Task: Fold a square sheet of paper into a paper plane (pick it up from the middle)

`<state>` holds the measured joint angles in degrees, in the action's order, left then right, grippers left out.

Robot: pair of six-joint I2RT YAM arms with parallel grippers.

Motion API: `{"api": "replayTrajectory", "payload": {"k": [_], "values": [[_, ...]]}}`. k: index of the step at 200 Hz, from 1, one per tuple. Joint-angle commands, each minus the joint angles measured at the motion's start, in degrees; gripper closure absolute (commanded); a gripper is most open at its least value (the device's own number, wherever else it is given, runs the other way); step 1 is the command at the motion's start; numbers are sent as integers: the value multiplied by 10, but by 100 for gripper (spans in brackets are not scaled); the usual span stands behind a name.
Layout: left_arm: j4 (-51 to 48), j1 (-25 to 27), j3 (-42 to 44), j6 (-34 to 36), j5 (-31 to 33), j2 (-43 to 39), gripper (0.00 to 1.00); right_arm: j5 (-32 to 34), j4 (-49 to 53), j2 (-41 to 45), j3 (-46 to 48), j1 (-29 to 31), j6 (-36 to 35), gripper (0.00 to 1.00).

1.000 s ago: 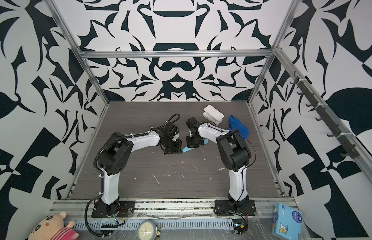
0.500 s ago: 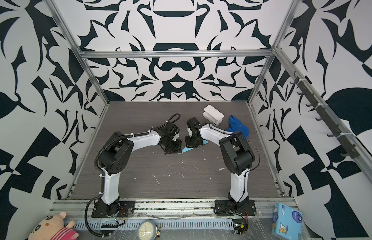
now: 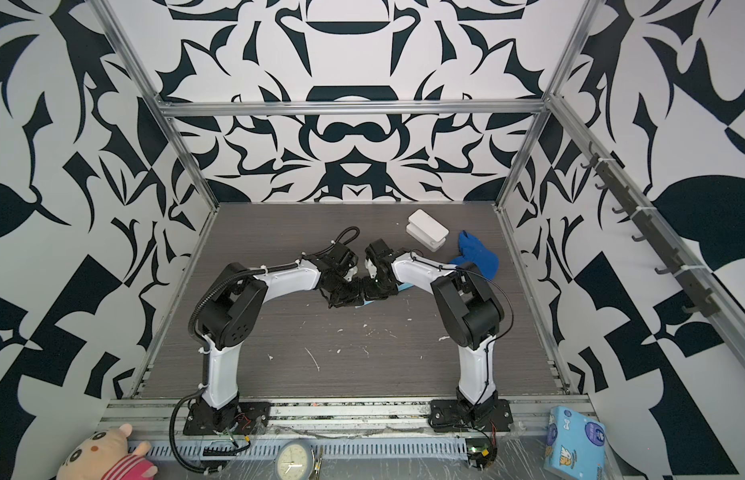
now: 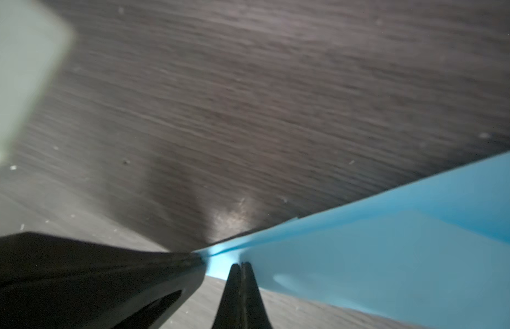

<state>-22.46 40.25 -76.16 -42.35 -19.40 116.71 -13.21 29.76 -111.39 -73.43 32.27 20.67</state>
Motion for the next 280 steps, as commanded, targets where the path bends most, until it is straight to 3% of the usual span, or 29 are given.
{"api": "replayTrajectory", "payload": {"k": [1, 24, 85, 155, 280], "values": [[-32, 0, 21, -6, 30, 20, 100, 18, -7, -6, 1, 7, 4, 100], [-30, 0, 25, -10, 30, 18, 100, 16, -13, -5, 7, 6, 8, 100], [-29, 0, 25, -12, 31, 20, 100, -83, -56, 36, 48, -8, 16, 100], [-35, 0, 30, -9, 35, 17, 100, 33, -6, 27, 47, -50, 5, 100], [-33, 0, 2, 10, 18, 7, 100, 101, 20, 97, 69, -158, -31, 100]]}}
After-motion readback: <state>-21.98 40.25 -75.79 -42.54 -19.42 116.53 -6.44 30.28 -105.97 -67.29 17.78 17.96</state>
